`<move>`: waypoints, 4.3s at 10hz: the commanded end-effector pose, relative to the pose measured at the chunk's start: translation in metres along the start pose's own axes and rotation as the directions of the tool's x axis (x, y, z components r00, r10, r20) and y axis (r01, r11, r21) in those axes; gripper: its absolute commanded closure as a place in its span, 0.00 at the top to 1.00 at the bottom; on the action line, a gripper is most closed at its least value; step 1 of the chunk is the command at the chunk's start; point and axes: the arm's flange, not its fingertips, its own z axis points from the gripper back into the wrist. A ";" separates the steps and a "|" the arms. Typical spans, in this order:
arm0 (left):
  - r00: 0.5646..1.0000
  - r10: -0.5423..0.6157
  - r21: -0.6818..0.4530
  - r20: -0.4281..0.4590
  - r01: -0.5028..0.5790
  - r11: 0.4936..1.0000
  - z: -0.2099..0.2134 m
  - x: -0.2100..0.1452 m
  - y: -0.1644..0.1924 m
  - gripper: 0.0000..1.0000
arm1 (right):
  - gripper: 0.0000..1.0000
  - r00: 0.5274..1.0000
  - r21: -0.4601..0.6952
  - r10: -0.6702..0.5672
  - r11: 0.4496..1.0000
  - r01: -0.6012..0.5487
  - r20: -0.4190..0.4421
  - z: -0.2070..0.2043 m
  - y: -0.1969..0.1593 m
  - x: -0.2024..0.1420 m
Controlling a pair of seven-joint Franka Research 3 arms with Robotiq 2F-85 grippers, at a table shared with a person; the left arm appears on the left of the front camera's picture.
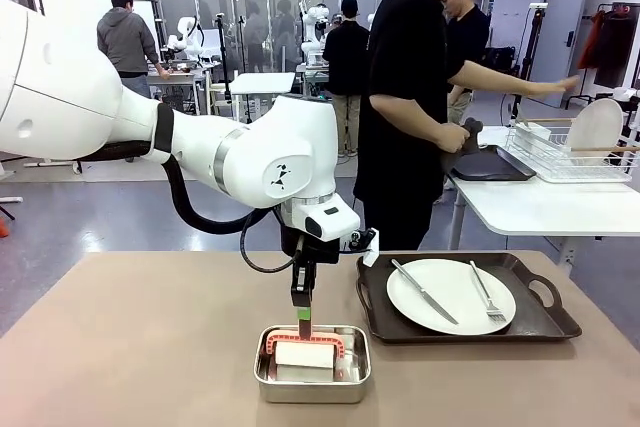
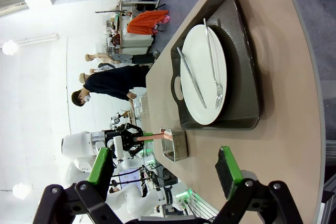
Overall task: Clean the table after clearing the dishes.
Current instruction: Place the Lint Roller back on top of the Airtight Container, then when the right (or left) Handle tray is removed, use the right hand (or left hand) to clean the right (or left) side of the table with the Lint Roller.
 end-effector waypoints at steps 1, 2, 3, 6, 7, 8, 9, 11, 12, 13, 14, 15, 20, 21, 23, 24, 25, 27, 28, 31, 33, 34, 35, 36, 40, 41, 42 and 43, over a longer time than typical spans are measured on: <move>0.999 0.001 0.008 0.045 -0.001 1.000 -0.021 -0.002 0.004 0.21 | 1.00 1.000 0.002 0.003 1.000 -0.003 0.003 0.001 0.003 -0.002; 0.998 0.002 0.004 0.063 -0.002 1.000 -0.022 -0.004 0.006 0.21 | 1.00 1.000 0.002 0.003 1.000 -0.003 0.003 0.001 0.003 -0.002; 0.997 0.012 0.005 0.072 -0.013 1.000 -0.023 -0.008 0.007 0.21 | 1.00 1.000 0.002 0.003 1.000 -0.003 0.003 0.001 0.003 -0.002; 0.996 0.014 -0.015 0.087 -0.013 1.000 -0.032 -0.012 0.006 0.21 | 1.00 1.000 0.002 0.003 1.000 -0.003 0.003 0.001 0.003 -0.002; 0.996 0.010 -0.018 0.088 -0.008 1.000 -0.033 -0.011 0.007 0.21 | 1.00 1.000 0.002 0.003 1.000 -0.003 0.003 0.001 0.003 -0.002; 0.996 0.008 -0.015 0.088 -0.006 1.000 -0.033 -0.012 0.006 0.21 | 1.00 1.000 0.002 0.003 1.000 -0.003 0.003 0.001 0.003 -0.002; 0.996 0.009 -0.018 0.088 -0.007 1.000 -0.032 -0.013 0.006 0.21 | 1.00 1.000 0.002 0.003 1.000 -0.003 0.003 0.001 0.003 -0.002; 0.996 0.007 -0.018 0.091 -0.005 1.000 -0.031 -0.014 0.005 0.21 | 1.00 1.000 0.002 0.003 1.000 -0.003 0.003 0.001 0.003 -0.002; 0.995 0.006 -0.020 0.098 -0.004 1.000 -0.030 -0.014 0.005 0.21 | 1.00 1.000 0.002 0.003 1.000 -0.003 0.003 0.001 0.003 -0.002; 0.995 0.005 -0.017 0.103 -0.003 1.000 -0.028 -0.014 0.005 0.21 | 1.00 1.000 0.002 0.003 1.000 -0.003 0.003 0.001 0.003 -0.002; 0.995 0.005 -0.017 0.102 -0.004 1.000 -0.023 -0.013 0.005 0.38 | 1.00 1.000 0.002 0.003 1.000 -0.003 0.003 0.001 0.003 -0.002; 0.994 0.002 0.001 0.110 -0.002 1.000 -0.018 -0.012 0.004 0.53 | 1.00 1.000 0.002 0.003 1.000 -0.003 0.003 0.001 0.003 -0.002; 0.996 0.018 0.004 0.088 -0.019 1.000 0.009 -0.015 0.001 1.00 | 1.00 1.000 0.002 0.003 1.000 -0.003 0.003 0.001 0.003 -0.002; 0.997 0.020 0.012 0.070 -0.021 1.000 0.018 -0.015 -0.001 1.00 | 1.00 1.000 0.002 0.003 1.000 -0.003 0.003 0.001 0.003 -0.002; 0.997 0.026 0.019 0.075 -0.028 0.999 0.037 -0.016 -0.005 1.00 | 1.00 1.000 0.002 0.003 1.000 -0.003 0.003 0.001 0.003 -0.002; 0.996 0.026 0.008 0.086 -0.027 1.000 0.045 -0.017 -0.008 1.00 | 1.00 1.000 0.002 0.003 1.000 -0.003 0.003 0.001 0.003 -0.002; 0.997 0.030 0.006 0.077 -0.031 1.000 0.051 -0.018 -0.009 1.00 | 1.00 1.000 0.002 0.003 1.000 -0.003 0.003 0.001 0.003 -0.002; 0.996 0.008 0.002 0.090 -0.009 1.000 0.054 -0.019 -0.011 1.00 | 1.00 1.000 0.002 0.003 1.000 -0.003 0.003 0.001 0.003 -0.002; 0.997 0.024 0.032 0.074 -0.026 0.999 0.049 -0.015 -0.006 1.00 | 1.00 1.000 0.002 0.003 1.000 -0.003 0.003 0.001 0.003 -0.002; 0.997 0.024 0.032 0.074 -0.026 0.999 0.049 -0.015 -0.006 1.00 | 1.00 1.000 0.002 0.003 1.000 -0.003 0.003 0.001 0.003 -0.002; 0.997 0.024 0.032 0.074 -0.026 0.999 0.049 -0.015 -0.006 1.00 | 1.00 1.000 0.002 0.003 1.000 -0.003 0.003 0.001 0.003 -0.002; 0.997 0.024 0.032 0.074 -0.026 0.999 0.049 -0.015 -0.006 1.00 | 1.00 1.000 0.002 0.003 1.000 -0.003 0.003 0.001 0.003 -0.002; 0.997 0.024 0.032 0.074 -0.026 0.999 0.049 -0.015 -0.006 1.00 | 1.00 1.000 0.002 0.003 1.000 -0.003 0.003 0.001 0.003 -0.002; 0.997 0.024 0.032 0.074 -0.026 0.999 0.049 -0.015 -0.006 1.00 | 1.00 1.000 0.002 0.003 1.000 -0.003 0.003 0.001 0.003 -0.002; 0.997 0.024 0.032 0.074 -0.026 0.999 0.049 -0.015 -0.006 1.00 | 1.00 1.000 0.002 0.003 1.000 -0.003 0.003 0.001 0.003 -0.002; 0.997 0.024 0.032 0.074 -0.026 0.999 0.049 -0.015 -0.006 1.00 | 1.00 1.000 0.002 0.003 1.000 -0.003 0.003 0.001 0.003 -0.002; 0.997 0.024 0.024 0.075 -0.026 0.999 0.048 -0.015 -0.006 1.00 | 1.00 1.000 0.002 0.003 1.000 -0.003 0.003 0.001 0.003 -0.002; 0.982 0.109 -0.014 0.153 -0.109 0.994 0.079 -0.030 0.006 1.00 | 1.00 1.000 0.002 0.003 1.000 -0.003 0.003 0.001 0.003 -0.002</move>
